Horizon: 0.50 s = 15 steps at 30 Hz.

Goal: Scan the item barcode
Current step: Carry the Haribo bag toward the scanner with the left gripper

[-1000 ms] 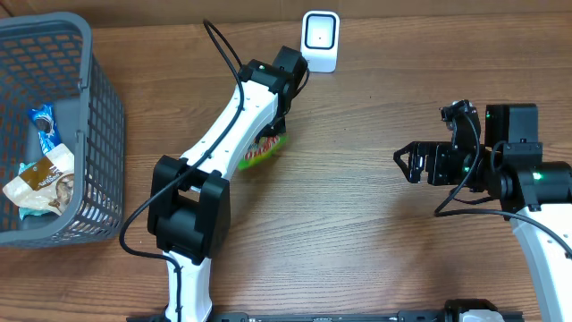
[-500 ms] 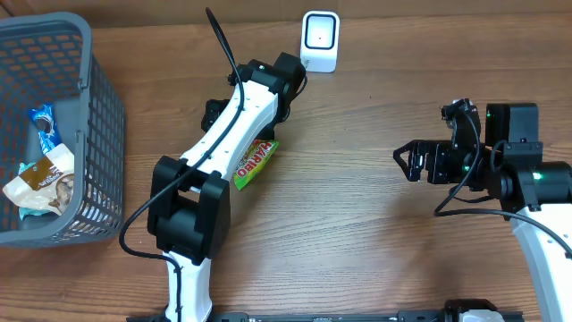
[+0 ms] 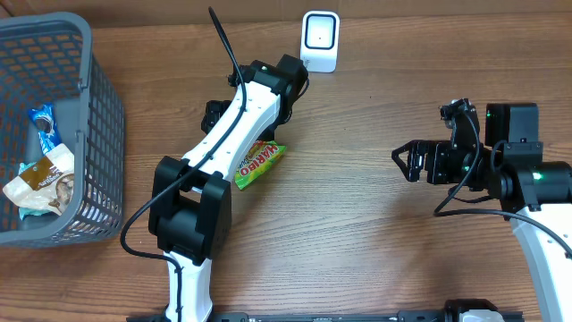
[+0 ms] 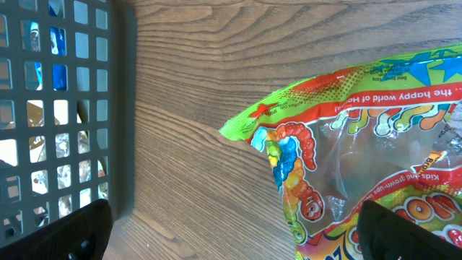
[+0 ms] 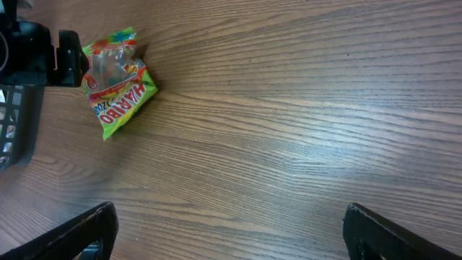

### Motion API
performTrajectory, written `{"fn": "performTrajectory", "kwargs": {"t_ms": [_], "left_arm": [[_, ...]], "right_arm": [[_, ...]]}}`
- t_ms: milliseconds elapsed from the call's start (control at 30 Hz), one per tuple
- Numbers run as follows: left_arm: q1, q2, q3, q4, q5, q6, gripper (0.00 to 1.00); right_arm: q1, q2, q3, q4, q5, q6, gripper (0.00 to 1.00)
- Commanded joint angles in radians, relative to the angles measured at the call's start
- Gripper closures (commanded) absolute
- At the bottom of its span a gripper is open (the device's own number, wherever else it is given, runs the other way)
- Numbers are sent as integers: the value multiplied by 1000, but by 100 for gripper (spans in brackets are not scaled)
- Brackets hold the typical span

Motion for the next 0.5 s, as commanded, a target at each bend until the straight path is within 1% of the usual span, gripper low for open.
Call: {"fn": "performTrajectory", "kwargs": {"t_ms": [0,467], "left_arm": [[-7,-10,24,0,-30,-29,0],[-8,-10,25,-11,-27,-29,0]], "right_arm": [[8,-2,29,3,-16,3,0],[8,-2,29,-3,-16,2,0]]}}
